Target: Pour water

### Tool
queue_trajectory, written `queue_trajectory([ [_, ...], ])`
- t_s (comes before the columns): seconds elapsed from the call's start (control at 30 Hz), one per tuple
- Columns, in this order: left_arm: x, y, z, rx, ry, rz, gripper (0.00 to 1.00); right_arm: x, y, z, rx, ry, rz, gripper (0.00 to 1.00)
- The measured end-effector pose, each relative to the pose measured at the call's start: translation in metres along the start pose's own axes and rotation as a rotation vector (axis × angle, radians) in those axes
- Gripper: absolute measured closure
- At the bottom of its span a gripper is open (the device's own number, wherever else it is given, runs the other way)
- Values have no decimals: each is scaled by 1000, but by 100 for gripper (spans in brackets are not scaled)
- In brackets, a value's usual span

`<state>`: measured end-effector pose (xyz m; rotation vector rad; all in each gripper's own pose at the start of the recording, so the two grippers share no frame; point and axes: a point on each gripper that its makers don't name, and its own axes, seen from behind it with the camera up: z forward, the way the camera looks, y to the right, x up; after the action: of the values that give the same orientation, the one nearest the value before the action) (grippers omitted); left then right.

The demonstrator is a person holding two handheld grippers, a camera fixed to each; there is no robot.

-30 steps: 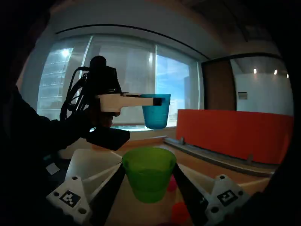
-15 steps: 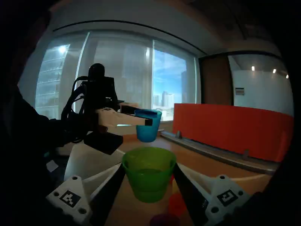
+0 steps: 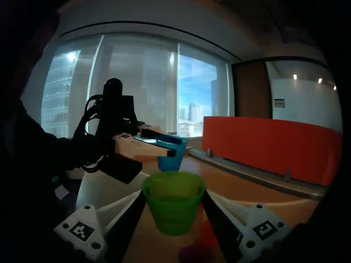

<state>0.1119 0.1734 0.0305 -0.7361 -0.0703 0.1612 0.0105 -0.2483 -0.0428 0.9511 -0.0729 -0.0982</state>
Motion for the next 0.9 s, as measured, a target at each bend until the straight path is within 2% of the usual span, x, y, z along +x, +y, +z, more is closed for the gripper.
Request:
queue_trajectory([
  [0.47, -40, 6, 2, -19, -89, 3, 12, -23, -13, 4, 29, -65, 2, 10],
  [0.9, -70, 12, 2, -49, -185, 58, 11, -41, -16, 7, 54, -113, 25, 9],
])
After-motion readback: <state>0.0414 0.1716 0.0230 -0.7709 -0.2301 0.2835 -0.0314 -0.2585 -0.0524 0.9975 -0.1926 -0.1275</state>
